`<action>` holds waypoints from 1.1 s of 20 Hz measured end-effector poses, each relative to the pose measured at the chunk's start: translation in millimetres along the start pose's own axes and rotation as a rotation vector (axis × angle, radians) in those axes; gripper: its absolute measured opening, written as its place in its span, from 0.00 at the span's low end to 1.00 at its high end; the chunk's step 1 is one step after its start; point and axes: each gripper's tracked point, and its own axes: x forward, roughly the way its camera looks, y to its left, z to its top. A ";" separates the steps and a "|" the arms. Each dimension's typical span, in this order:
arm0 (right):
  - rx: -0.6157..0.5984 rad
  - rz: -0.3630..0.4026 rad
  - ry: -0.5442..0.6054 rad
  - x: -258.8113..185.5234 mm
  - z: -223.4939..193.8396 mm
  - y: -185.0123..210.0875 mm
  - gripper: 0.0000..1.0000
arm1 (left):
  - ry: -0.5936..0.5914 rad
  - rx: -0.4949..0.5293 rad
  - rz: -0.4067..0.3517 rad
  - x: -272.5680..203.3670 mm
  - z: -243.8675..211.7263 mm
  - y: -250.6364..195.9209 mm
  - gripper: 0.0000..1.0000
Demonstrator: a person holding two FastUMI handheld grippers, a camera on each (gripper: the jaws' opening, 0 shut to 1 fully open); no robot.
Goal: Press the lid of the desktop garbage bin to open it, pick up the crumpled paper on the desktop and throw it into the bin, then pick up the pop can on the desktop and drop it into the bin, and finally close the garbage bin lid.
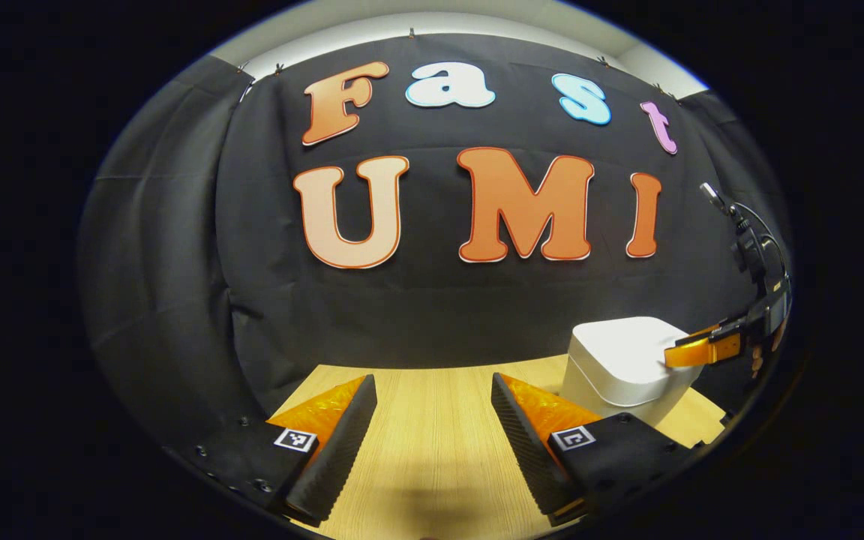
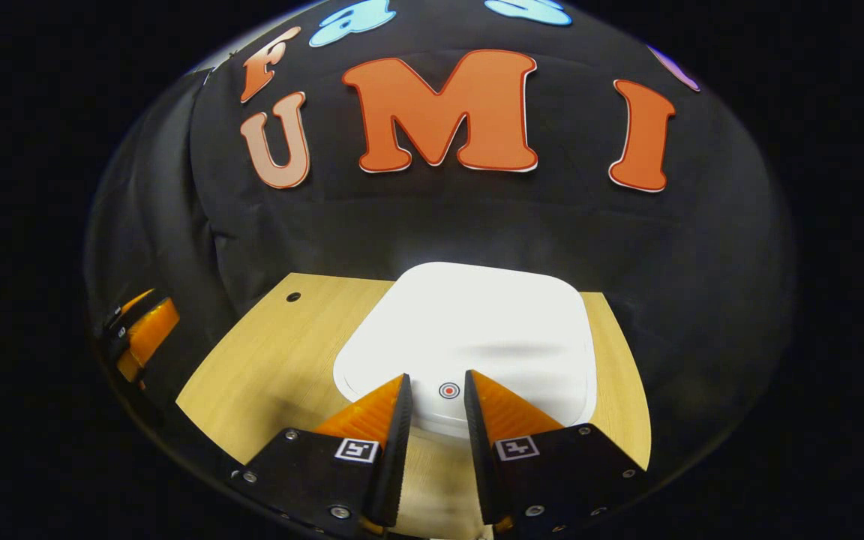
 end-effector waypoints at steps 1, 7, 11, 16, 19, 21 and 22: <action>-0.023 -0.001 -0.020 -0.3 1.3 0.4 0.42 | -0.009 -0.001 0.000 -0.9 3.9 -0.2 0.98; -0.064 -0.022 -0.081 -7.8 1.2 8.2 0.52 | -0.042 0.008 0.008 0.1 25.0 1.8 0.98; -0.067 -0.007 -0.129 -10.9 7.7 21.9 0.60 | -0.069 0.035 0.022 -1.1 35.7 6.2 0.98; -0.032 0.023 -0.225 -15.5 28.4 41.0 0.66 | -0.097 0.038 0.045 -3.9 44.5 16.4 0.98; -0.043 0.027 -0.267 -17.0 39.4 51.6 0.73 | -0.111 0.050 0.069 -5.9 48.1 24.5 0.98; -0.050 0.039 -0.303 -18.1 47.4 61.0 0.74 | -0.120 0.052 0.073 -7.1 50.6 25.6 0.98; -0.054 0.044 -0.321 -18.5 50.1 64.6 0.75 | -0.125 0.051 0.073 -7.2 51.7 26.0 0.98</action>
